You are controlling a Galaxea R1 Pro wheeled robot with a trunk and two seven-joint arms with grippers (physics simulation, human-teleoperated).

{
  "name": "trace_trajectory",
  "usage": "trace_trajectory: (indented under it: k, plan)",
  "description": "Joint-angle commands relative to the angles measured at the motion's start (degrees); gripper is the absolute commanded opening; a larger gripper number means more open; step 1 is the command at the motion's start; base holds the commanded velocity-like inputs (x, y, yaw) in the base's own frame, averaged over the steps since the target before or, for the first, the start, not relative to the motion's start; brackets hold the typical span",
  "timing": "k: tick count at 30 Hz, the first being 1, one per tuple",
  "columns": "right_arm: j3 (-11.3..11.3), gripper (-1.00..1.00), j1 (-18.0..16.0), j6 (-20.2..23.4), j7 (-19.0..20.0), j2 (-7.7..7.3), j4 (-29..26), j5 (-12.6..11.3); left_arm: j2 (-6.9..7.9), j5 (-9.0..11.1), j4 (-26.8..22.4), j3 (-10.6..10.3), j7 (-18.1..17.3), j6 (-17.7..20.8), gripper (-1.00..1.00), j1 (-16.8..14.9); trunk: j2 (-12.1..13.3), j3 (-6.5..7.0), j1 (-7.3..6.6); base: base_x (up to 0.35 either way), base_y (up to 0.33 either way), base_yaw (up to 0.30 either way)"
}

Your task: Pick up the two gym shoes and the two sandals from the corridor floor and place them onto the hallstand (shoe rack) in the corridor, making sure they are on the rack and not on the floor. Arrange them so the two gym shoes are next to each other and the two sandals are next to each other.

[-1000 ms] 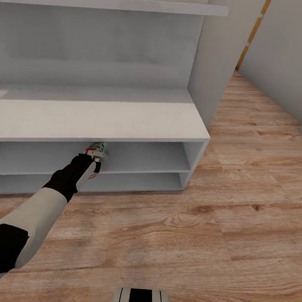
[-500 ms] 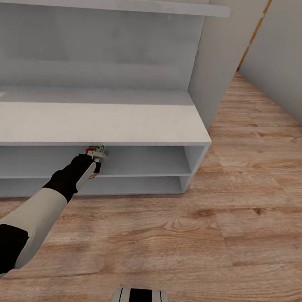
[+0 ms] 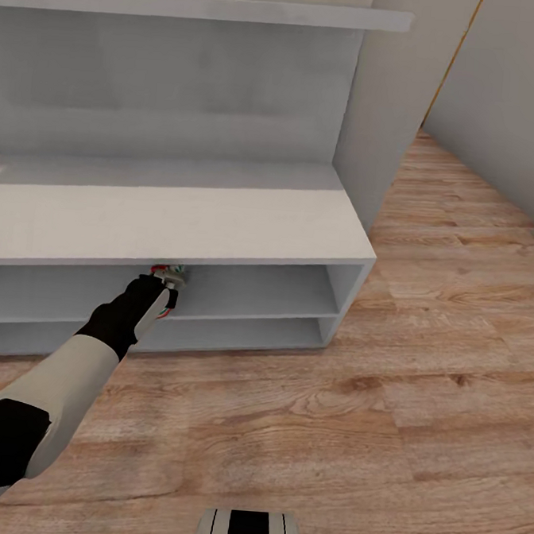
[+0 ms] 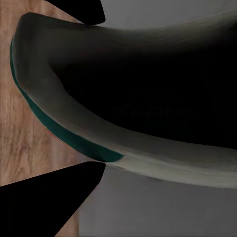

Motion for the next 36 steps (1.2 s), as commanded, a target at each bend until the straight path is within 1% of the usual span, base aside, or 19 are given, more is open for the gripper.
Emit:
trace_trajectory:
  k: [1, 11, 19, 36]
  plan:
    - [-0.04, -1.0, -0.04, 0.26, -0.21, -0.02, -0.05, -0.25, 0.08, 1.02, -0.08, -0.34, 0.4, 0.06, -1.0, -0.02, -0.01, -0.05, 0.01, 0.073, 0.0, 0.0]
    - [-0.04, -1.0, -0.05, 0.26, -0.21, -0.02, -0.05, -0.25, 0.06, 1.02, -0.08, -0.35, 0.4, 0.06, -1.0, -0.02, -0.01, -0.05, 0.01, 0.025, 0.0, 0.0]
    - [-0.04, -1.0, -0.04, 0.26, -0.2, -0.02, -0.05, -0.25, 0.06, 1.0, -0.08, -0.42, 0.4, 0.06, -1.0, -0.02, -0.01, -0.05, 0.01, 0.153, 0.0, 0.0]
    - [-0.04, -1.0, -0.05, 0.26, -0.18, -0.02, -0.05, -0.25, 0.06, 1.03, -0.11, -0.43, 0.28, 0.06, -1.0, -0.02, -0.01, -0.05, 0.01, 0.005, 0.0, 0.0]
